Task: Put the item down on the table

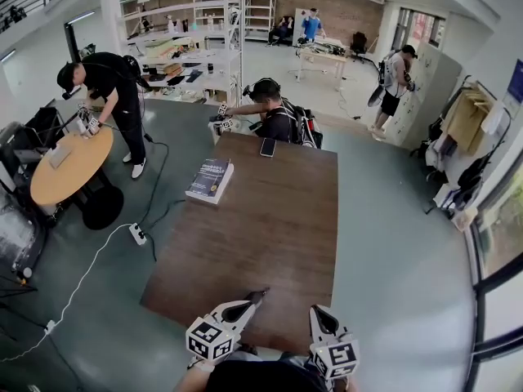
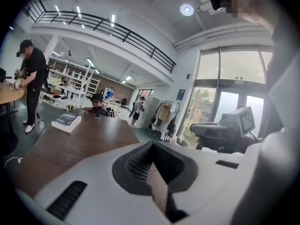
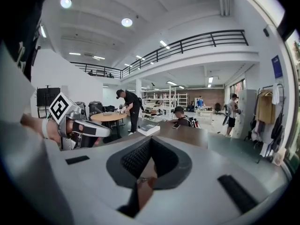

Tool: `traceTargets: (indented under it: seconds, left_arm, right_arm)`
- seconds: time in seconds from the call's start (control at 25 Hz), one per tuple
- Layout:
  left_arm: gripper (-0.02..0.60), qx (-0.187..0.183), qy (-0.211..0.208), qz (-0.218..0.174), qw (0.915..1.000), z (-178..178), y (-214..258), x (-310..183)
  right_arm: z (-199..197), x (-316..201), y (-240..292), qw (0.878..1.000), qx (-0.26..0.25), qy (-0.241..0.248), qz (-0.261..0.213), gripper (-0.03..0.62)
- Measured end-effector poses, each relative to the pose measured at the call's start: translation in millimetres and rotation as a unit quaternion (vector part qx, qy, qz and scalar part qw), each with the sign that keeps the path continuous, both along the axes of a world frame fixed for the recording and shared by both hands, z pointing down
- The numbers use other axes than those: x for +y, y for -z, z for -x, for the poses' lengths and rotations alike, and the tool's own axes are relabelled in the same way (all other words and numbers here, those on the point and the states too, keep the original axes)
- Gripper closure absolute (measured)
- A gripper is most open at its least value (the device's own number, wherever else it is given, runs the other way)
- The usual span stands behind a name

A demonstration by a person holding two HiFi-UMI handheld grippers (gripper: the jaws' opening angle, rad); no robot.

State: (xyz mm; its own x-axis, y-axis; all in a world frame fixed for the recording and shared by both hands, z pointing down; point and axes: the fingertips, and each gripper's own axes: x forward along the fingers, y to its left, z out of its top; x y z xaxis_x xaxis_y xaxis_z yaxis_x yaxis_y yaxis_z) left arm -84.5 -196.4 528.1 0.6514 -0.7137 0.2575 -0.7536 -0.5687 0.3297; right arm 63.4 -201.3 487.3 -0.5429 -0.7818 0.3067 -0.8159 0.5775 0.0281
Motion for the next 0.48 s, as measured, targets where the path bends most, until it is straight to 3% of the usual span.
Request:
traceTargets:
  seconds: [0.48]
  left_arm:
    - [0.575,0.009,0.000,-0.007,0.9999,10.8,6.1,12.7]
  right_arm:
    - [34.1,9.1,1.7,1.000,0.006,0.030,0.000,0.608]
